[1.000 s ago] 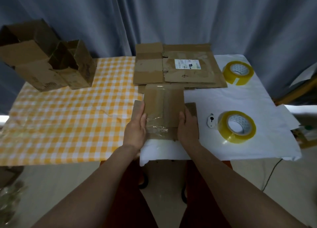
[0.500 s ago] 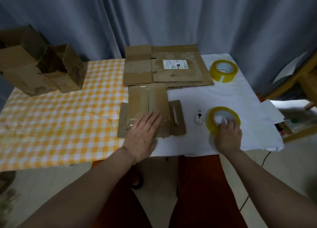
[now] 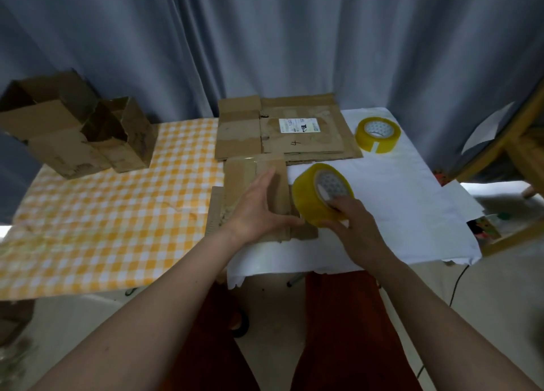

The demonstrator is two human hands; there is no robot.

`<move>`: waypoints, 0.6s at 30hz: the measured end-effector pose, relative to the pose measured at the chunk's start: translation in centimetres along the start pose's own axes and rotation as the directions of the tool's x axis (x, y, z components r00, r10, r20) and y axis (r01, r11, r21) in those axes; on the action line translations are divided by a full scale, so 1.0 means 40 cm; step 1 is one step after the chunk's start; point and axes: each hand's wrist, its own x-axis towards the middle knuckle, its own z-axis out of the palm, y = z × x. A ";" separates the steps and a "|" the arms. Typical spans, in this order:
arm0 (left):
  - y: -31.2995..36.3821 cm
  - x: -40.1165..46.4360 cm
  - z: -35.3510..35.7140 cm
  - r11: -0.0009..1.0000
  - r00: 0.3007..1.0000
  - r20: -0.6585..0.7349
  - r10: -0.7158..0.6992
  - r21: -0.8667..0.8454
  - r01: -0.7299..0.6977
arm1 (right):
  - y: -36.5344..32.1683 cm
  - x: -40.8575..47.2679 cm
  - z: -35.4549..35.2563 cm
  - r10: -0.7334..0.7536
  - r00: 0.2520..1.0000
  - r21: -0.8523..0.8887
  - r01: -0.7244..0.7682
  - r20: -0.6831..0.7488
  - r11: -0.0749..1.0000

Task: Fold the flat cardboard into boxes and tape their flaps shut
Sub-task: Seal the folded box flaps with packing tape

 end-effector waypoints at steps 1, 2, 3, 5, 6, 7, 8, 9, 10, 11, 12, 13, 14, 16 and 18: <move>0.012 -0.003 -0.009 0.999 1.000 0.015 0.016 -0.028 -0.016 | -0.022 -0.001 -0.001 -0.024 1.000 0.012 0.024 0.012 1.000; 0.020 -0.010 -0.017 0.998 0.999 0.010 0.040 -0.049 -0.040 | -0.045 -0.003 -0.003 -0.045 0.999 0.019 0.045 0.029 0.999; 0.024 -0.020 -0.024 0.996 0.998 -0.018 0.067 -0.062 -0.068 | -0.064 -0.004 -0.004 -0.063 0.997 0.024 0.062 0.046 0.998; 0.022 -0.047 -0.033 0.989 0.987 -0.126 0.100 -0.095 -0.112 | -0.094 -0.005 -0.005 -0.095 0.993 0.025 0.093 0.074 0.995; 0.020 -0.063 -0.034 0.986 0.976 -0.190 0.105 -0.108 -0.127 | -0.106 -0.006 -0.004 -0.107 0.991 0.019 0.105 0.079 0.994; 0.016 -0.079 -0.033 0.982 0.961 -0.254 0.111 -0.119 -0.145 | -0.117 -0.006 -0.002 -0.112 0.991 0.016 0.111 0.078 0.994; 0.011 -0.094 -0.028 0.977 0.943 -0.310 0.120 -0.134 -0.168 | -0.126 -0.007 0.001 -0.110 0.991 0.015 0.110 0.072 0.994; 0.006 -0.107 -0.022 0.970 0.924 -0.359 0.132 -0.147 -0.196 | -0.134 -0.008 0.003 -0.105 0.992 0.012 0.104 0.066 0.994; 0.003 -0.118 -0.016 0.964 0.904 -0.403 0.141 -0.153 -0.218 | -0.142 -0.008 0.006 -0.099 0.993 0.008 0.099 0.063 0.995; -0.001 -0.126 -0.012 0.960 0.886 -0.443 0.141 -0.157 -0.231 | -0.150 -0.008 0.009 -0.095 0.993 0.002 0.095 0.067 0.995; -0.004 -0.131 -0.009 0.959 0.871 -0.474 0.130 -0.164 -0.232 | -0.157 -0.009 0.012 -0.094 0.993 -0.003 0.094 0.078 0.996; -0.006 -0.134 -0.009 0.959 0.857 -0.502 0.115 -0.170 -0.228 | -0.163 -0.010 0.016 -0.094 0.991 -0.010 0.096 0.090 0.995; -0.008 -0.137 -0.010 0.959 0.844 -0.526 0.106 -0.169 -0.227 | -0.168 -0.012 0.018 -0.095 0.990 -0.018 0.098 0.103 0.995; -0.007 -0.144 -0.016 0.963 0.799 -0.582 0.151 -0.096 -0.252 | -0.178 -0.014 0.024 -0.101 0.987 -0.041 0.107 0.125 0.993; -0.003 -0.151 -0.019 0.953 0.743 -0.622 0.249 0.020 -0.302 | -0.192 -0.013 0.027 -0.121 0.984 -0.066 0.131 0.133 0.989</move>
